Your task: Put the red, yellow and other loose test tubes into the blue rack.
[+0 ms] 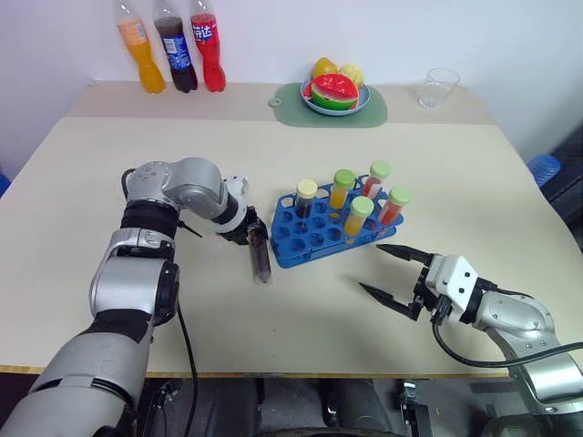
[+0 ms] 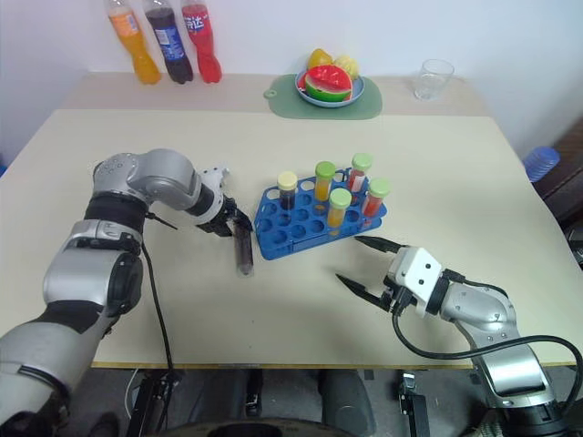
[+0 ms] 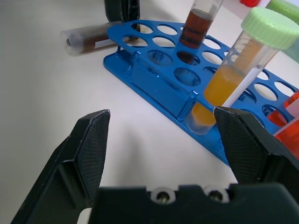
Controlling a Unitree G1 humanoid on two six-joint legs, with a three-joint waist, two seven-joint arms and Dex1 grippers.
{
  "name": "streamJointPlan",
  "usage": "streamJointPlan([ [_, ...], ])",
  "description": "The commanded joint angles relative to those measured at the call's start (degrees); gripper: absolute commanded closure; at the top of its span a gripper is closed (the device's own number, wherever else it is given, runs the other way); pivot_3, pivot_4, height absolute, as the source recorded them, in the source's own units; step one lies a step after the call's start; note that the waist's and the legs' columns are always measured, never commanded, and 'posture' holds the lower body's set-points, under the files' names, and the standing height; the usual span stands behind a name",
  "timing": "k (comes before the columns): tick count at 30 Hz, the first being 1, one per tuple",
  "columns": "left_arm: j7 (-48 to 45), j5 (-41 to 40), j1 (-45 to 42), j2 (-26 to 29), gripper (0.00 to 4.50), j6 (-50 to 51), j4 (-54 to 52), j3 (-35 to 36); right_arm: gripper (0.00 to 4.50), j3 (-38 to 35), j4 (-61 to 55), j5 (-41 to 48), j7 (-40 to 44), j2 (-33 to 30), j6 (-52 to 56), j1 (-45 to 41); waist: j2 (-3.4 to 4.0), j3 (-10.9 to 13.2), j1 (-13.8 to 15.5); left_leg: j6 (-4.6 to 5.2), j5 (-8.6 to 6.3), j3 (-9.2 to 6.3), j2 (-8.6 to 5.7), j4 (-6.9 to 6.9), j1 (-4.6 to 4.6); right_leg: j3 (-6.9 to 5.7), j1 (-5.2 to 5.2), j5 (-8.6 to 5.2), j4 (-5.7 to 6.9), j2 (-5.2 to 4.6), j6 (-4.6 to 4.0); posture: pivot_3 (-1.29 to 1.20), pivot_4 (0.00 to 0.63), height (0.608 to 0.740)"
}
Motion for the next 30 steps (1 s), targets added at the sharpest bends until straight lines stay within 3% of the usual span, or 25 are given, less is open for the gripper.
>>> streamJointPlan([
  [1,-3.59,1.93,-3.39,0.72,3.76,1.61,3.12,-0.52,0.57,-1.26,-2.65,0.08,-0.79,-0.07,-0.28,0.88,-0.01,0.01,-0.04,0.00,0.00,0.00,0.00,0.00,0.00,0.00,0.00,0.00,0.00,0.00,0.00,0.00,0.150,0.740],
  [8,-10.89,4.32,-4.17,2.76,3.76,1.62,1.40,-0.40,0.57,-2.28,-2.27,0.48,-0.78,-0.54,-0.58,1.25,-0.09,0.05,-0.03,-0.01,0.00,0.00,0.00,-0.01,-0.01,-0.01,-0.01,0.00,-0.01,0.00,0.00,0.00,0.150,0.740],
  [16,-29.12,3.35,8.41,17.24,3.76,0.81,-25.95,0.67,0.57,-1.54,-0.95,0.71,0.11,-0.34,-0.51,0.27,-0.13,0.09,-1.35,-0.34,0.18,-0.02,0.06,-0.18,0.00,-0.02,-0.11,0.01,0.05,0.01,0.02,0.00,0.150,0.740],
  [19,-44.89,16.28,15.39,18.68,3.76,-5.40,-46.99,4.67,0.57,-1.81,-0.23,1.34,0.52,-0.32,-0.11,-0.57,-0.15,0.10,-0.63,-0.38,0.21,0.00,0.04,-0.15,-0.03,-0.02,-0.08,-0.01,0.01,-0.05,-0.01,0.00,0.150,0.740],
  [21,-73.37,24.66,22.62,17.19,3.76,-17.90,-60.57,8.61,0.57,-2.07,-0.01,1.62,0.71,-0.33,0.07,-0.79,-0.13,0.09,-0.22,-0.44,0.24,0.06,0.03,-0.11,-0.05,-0.01,-0.07,-0.09,-0.05,-0.06,-0.18,0.00,0.150,0.740],
  [23,-92.59,35.00,30.62,22.27,3.76,-25.65,-69.32,5.27,0.57,-2.38,-0.24,1.90,0.68,-0.40,0.56,-0.72,-0.13,0.09,-0.16,-0.57,0.31,0.12,0.04,-0.13,-0.05,-0.01,-0.09,-0.11,-0.06,-0.06,-0.21,0.00,0.150,0.740],
  [26,-113.13,52.79,41.19,28.43,3.76,-42.76,-74.37,-1.35,0.57,-3.33,-0.71,1.91,0.75,-0.63,0.76,0.60,0.11,-0.04,-0.47,-0.58,0.30,0.14,0.09,-0.22,0.02,0.01,-0.12,-0.12,-0.06,-0.03,-0.24,0.00,0.150,0.740],
  [28,-122.35,57.52,46.05,27.12,3.76,-52.73,-74.88,-0.05,0.57,-4.20,-1.42,1.97,0.41,-0.57,1.17,1.95,0.23,-0.07,-0.33,-0.26,0.12,0.14,0.10,-0.25,0.04,0.02,-0.12,-0.14,-0.07,-0.03,-0.27,0.00,0.150,0.740],
  [30,-125.87,57.01,46.73,24.45,3.76,-55.09,-74.39,1.62,0.57,-5.10,-2.43,2.24,0.02,-0.48,1.71,3.31,0.12,-0.01,0.28,-0.24,0.11,0.11,0.14,-0.20,-0.07,0.00,-0.16,-0.14,-0.10,-0.02,-0.28,0.00,0.150,0.740],
])
